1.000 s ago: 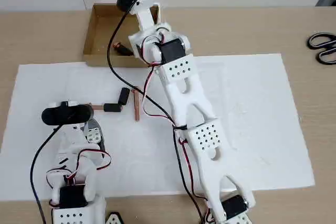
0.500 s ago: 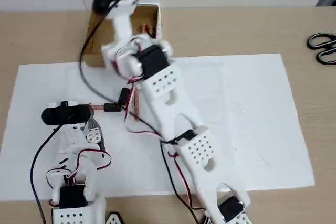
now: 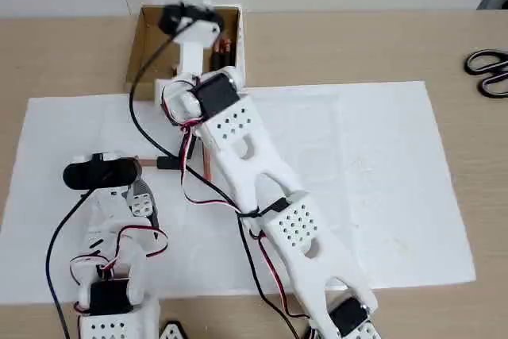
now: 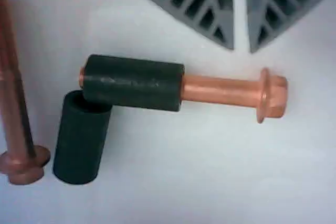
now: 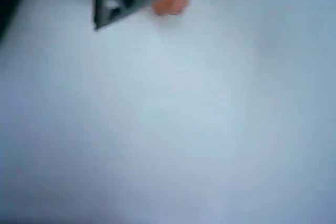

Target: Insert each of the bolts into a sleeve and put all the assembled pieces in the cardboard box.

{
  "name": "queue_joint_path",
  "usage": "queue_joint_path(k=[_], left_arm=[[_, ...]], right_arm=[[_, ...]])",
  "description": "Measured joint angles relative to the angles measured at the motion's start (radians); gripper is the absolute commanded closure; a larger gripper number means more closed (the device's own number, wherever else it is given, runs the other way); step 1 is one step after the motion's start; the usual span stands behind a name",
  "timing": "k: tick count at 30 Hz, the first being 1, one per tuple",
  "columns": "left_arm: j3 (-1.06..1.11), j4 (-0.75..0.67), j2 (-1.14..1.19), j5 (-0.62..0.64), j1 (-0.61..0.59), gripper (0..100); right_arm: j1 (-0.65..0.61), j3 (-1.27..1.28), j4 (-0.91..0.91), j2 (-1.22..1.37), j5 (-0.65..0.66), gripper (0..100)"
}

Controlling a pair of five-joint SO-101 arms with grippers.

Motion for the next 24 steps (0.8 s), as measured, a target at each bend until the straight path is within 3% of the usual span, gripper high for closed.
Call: queue_joint_path(k=[7,24], left_arm=[[0.0,0.006,0.0,0.0,0.0,99],[0.0,0.006,0.0,0.0,0.0,99]], right_arm=[[-0.018,0.115,0.0,0.003,-0.213,87.6],[-0.068,0.173,0.0,0.081,-0.233,87.3]])
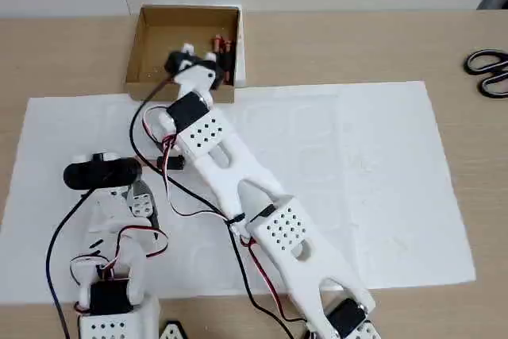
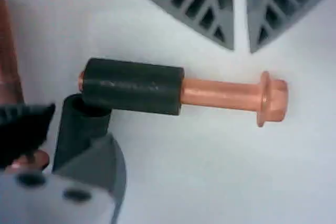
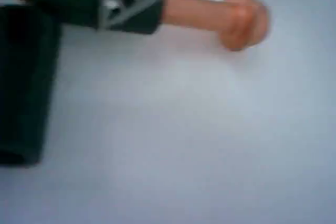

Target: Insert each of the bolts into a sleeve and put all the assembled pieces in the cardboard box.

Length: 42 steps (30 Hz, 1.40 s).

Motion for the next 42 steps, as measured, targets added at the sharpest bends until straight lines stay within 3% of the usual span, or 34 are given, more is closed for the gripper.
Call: queue_joint_path(k=[6,15,37,42], left_arm=[[0.0,0.003,0.0,-0.003,-0.023,99],[0.0,0.003,0.0,0.0,-0.245,99],[0.0,0.003,0.0,0.0,-0.261,99],[0.0,0.003,0.0,0.0,-0.261,99]], right_arm=[[0.015,0.0,-0.002,0.035,0.0,87.3],[0.061,0.0,-0.006,0.04,0.0,87.3],[0.075,-0.009,-0.092,0.124,0.051,87.9],[0.078,-0.034,-0.071,0.133,0.052,96.3]])
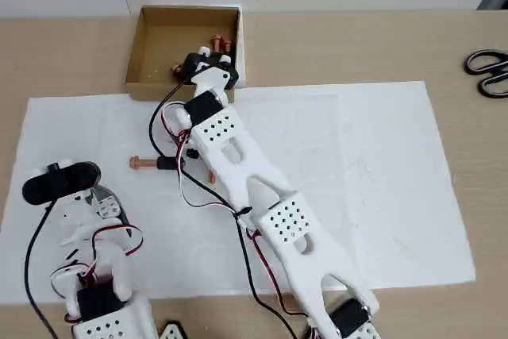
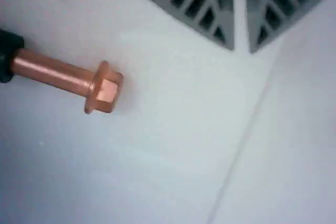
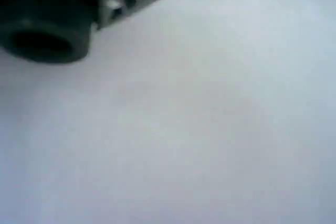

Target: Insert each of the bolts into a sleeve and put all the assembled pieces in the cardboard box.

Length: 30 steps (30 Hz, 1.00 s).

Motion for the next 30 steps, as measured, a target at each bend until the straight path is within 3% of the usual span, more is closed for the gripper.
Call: queue_joint_path(k=[14,22,30], left_arm=[[0.0,0.0,0.0,0.0,0.0,99],[0.0,0.0,0.0,0.0,0.0,99],[0.0,0.0,0.0,0.0,0.0,99]], right_arm=[[0.003,-0.158,0.066,0.02,0.0,99.5],[-0.034,-0.262,0.068,0.026,0.158,99.5],[-0.028,-0.264,0.071,-0.049,0.216,99.5]])
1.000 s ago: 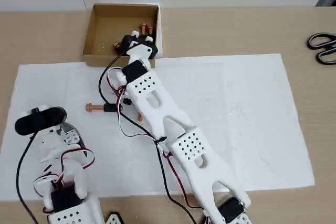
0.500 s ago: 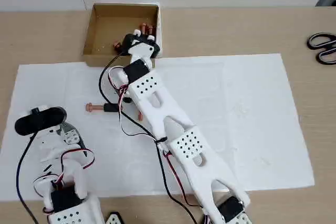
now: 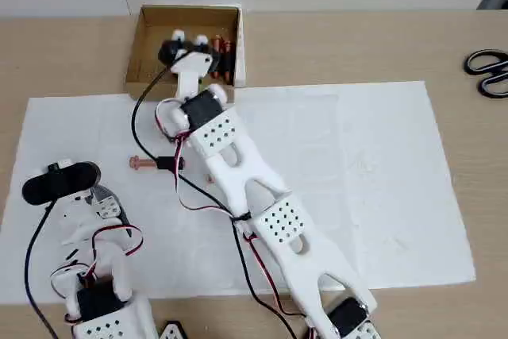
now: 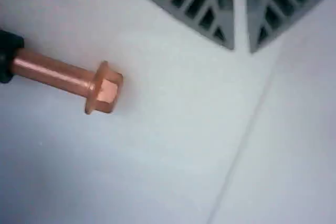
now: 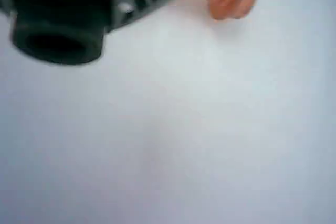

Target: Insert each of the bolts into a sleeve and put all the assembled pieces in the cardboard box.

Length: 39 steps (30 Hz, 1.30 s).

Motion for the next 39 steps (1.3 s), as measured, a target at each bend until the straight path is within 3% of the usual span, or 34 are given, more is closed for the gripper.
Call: queue_joint_path(k=[13,20,26,39], left_arm=[[0.0,0.0,0.0,0.0,0.002,99],[0.0,0.0,0.0,0.0,0.167,99],[0.0,0.0,0.0,0.0,0.302,99],[0.0,0.0,0.0,0.0,0.334,99]], right_arm=[[0.011,-0.003,0.015,-0.143,0.275,99.5],[0.034,-0.003,0.017,-0.262,0.5,99.5],[0.048,-0.003,0.026,-0.393,0.537,99.5],[0.147,0.091,0.026,-0.732,0.741,99.5]])
